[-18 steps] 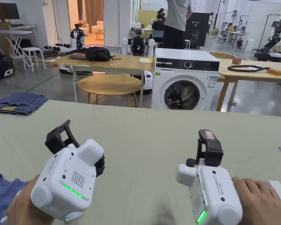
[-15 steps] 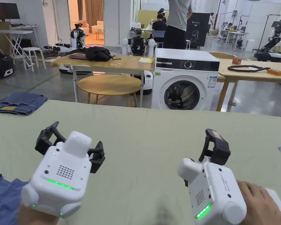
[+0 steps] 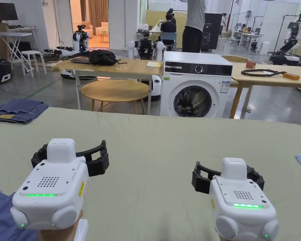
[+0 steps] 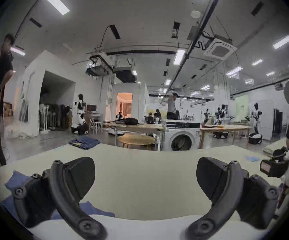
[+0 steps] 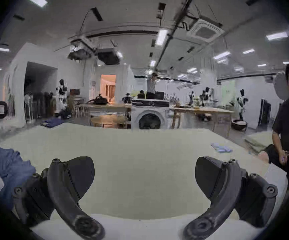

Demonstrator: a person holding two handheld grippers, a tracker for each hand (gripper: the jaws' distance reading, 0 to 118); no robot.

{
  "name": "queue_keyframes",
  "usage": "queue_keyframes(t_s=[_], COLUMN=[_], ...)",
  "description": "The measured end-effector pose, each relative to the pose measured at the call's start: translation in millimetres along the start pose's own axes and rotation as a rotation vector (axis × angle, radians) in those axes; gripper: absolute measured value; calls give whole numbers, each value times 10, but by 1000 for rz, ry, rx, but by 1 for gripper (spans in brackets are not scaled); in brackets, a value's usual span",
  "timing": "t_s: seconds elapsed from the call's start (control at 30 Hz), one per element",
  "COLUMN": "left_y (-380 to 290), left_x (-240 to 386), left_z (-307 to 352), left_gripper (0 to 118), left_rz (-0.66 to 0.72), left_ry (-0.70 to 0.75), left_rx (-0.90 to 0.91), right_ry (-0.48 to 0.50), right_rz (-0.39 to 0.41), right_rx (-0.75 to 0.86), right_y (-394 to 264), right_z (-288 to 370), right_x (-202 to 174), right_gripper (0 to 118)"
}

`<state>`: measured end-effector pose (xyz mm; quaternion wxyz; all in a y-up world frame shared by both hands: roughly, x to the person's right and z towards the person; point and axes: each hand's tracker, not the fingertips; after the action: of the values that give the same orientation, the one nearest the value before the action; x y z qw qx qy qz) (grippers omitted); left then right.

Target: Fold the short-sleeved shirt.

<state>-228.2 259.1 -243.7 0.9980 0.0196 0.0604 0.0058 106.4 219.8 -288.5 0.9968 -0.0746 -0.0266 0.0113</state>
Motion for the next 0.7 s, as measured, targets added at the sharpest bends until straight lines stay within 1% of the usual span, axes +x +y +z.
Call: queue_keyframes(t_s=[0.1, 0.2, 0.3, 0.33, 0.4, 0.47, 0.53, 0.6, 0.67, 0.7], left_y=[-7, -12, 9, 8, 15, 36, 59, 53, 51, 47], left_x=[102, 173, 226, 239, 246, 236, 215, 202, 209, 214], left_z=[12, 53, 84, 90, 60, 55, 31, 46, 39, 46], left_gripper=[115, 115, 115, 115, 115, 115, 112, 110, 100, 88], left_rz=[-109, -132, -134, -138, -136, -117, -73, -56, -68, -76], left_ry=[-1, -18, -19, -14, -2, -11, -51, -61, -36, -30], left_rx=[6, 19, 25, 28, 28, 3, -38, -35, -49, -53], right_ry=[7, 17, 13, 19, 34, 17, 2, -1, -6, -12], right_rz=[34, 53, 49, 41, -5, -31, -45, -59, -62, -59], right_rx=[36, 72, 75, 67, 50, 44, 36, 23, 21, 25], right_y=[2, 26, 74, 84, 96, 104, 113, 129, 142, 146], right_z=[39, 82, 95, 85, 83, 76, 82, 85, 100, 118], right_x=[-50, -75, -77, -71, -50, -40, -25, -7, 4, 6], right_gripper=[116, 116, 116, 116, 116, 116, 116, 116, 116, 115])
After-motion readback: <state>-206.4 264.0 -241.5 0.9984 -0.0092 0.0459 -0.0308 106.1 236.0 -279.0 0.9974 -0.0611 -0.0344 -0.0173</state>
